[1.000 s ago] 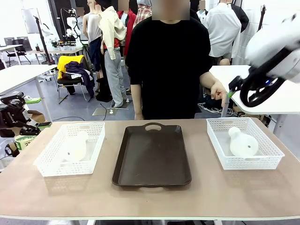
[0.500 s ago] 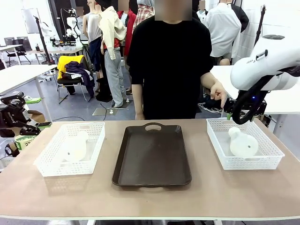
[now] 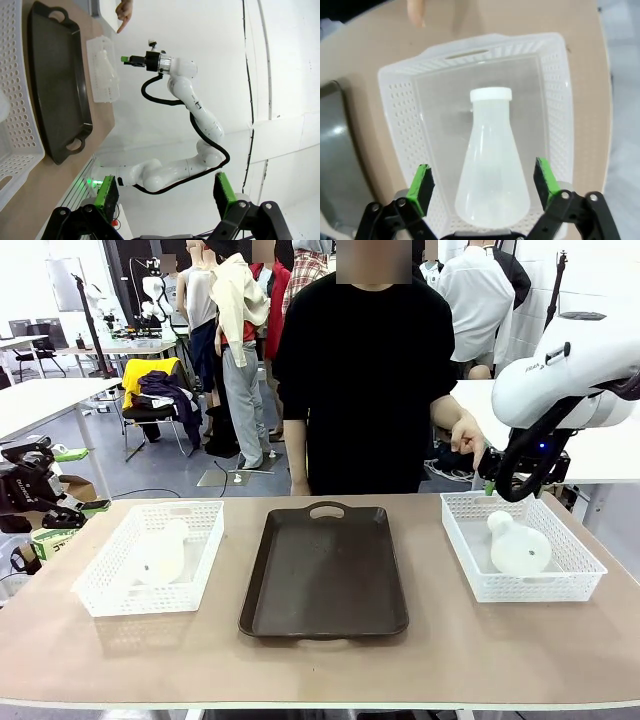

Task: Prepare the laboratory tools.
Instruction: Pick up the Big flask that the person points to.

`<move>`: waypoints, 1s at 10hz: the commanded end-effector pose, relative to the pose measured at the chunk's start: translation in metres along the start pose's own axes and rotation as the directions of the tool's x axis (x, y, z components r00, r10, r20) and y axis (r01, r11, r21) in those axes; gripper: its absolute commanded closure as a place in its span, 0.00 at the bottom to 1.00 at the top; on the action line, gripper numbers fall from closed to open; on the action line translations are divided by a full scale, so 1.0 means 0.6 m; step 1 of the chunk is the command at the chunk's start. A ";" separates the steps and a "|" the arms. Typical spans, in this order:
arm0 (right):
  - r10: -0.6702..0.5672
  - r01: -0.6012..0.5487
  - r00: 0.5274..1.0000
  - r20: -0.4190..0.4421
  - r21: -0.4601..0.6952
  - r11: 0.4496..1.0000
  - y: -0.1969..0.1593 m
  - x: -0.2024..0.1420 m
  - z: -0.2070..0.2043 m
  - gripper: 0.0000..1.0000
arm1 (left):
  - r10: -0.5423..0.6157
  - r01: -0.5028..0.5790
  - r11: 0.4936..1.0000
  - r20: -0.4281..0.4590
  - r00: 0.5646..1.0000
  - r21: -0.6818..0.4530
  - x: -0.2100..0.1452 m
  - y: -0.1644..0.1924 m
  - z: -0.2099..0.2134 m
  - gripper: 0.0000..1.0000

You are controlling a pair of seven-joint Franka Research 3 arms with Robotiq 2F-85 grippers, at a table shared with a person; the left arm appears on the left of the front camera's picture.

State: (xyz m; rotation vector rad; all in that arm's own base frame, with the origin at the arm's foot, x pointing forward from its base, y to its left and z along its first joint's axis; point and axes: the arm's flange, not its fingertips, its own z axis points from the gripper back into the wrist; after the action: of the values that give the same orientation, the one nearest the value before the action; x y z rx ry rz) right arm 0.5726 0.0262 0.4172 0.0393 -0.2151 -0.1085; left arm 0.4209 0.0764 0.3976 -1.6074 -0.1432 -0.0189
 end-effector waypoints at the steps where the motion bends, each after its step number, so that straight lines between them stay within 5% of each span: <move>1: 0.113 -0.116 0.993 -0.040 -0.060 0.991 -0.002 0.005 -0.033 0.00 | -0.006 0.006 1.000 0.006 1.000 0.007 0.001 -0.003 0.001 0.00; 6: 0.207 -0.210 0.977 -0.055 -0.044 0.977 -0.014 0.018 -0.093 0.00 | -0.006 0.006 1.000 0.006 1.000 0.007 0.001 -0.003 0.001 0.00; 10: 0.127 -0.130 0.989 -0.077 -0.037 0.991 -0.001 0.050 -0.117 0.00 | -0.006 0.006 1.000 0.006 1.000 0.007 0.001 -0.003 0.001 0.00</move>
State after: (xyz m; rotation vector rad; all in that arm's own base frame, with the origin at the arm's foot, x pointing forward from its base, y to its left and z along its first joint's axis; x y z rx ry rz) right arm 0.6047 0.0196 0.3578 -0.0259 -0.1502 0.0554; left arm 0.4209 0.0764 0.3976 -1.6073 -0.1432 -0.0189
